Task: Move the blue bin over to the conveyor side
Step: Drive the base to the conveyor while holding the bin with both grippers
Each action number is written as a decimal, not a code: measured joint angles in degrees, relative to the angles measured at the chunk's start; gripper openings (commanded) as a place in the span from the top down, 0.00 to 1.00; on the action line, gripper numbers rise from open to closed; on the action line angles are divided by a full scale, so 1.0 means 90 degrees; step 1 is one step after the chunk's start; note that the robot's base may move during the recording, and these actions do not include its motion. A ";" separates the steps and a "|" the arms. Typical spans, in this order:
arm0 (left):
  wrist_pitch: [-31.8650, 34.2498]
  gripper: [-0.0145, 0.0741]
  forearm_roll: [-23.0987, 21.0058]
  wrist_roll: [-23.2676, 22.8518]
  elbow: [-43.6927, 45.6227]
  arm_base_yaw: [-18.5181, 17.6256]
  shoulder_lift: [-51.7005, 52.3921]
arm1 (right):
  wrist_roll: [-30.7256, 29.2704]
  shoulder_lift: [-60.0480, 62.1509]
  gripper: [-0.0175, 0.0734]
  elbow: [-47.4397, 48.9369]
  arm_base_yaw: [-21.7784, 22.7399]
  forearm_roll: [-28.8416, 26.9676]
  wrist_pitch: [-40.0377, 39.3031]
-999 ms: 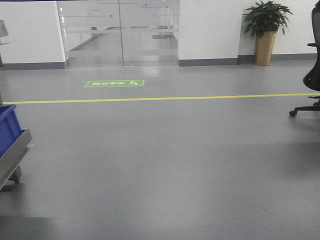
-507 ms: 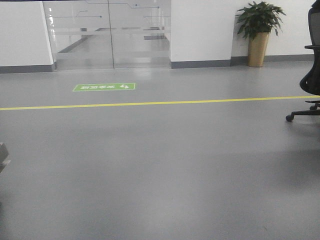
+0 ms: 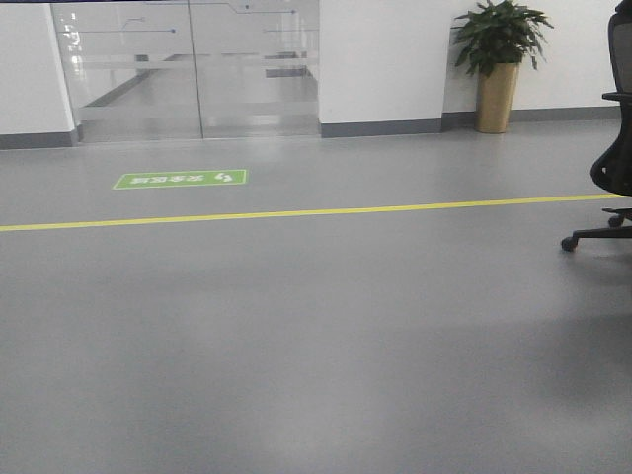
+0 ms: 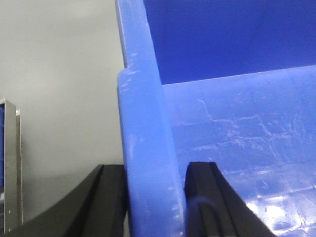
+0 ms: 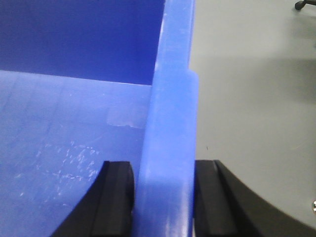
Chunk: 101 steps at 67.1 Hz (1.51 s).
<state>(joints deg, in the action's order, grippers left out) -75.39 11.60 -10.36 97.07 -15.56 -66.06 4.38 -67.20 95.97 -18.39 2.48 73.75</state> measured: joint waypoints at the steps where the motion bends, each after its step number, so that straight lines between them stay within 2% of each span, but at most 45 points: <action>1: 0.0000 0.86 0.0000 0.0000 0.0000 0.0000 0.0000 | 0.0000 0.0000 0.89 0.0000 0.0000 -0.0013 0.0000; 101: 0.0000 0.86 0.0051 0.0000 0.0000 0.0000 0.0000 | 0.0000 -0.0003 0.89 0.0000 0.0000 -0.0027 -0.0092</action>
<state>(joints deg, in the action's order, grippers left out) -75.39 12.06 -10.36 97.07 -15.56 -66.06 4.38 -67.23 95.97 -18.39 2.24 72.92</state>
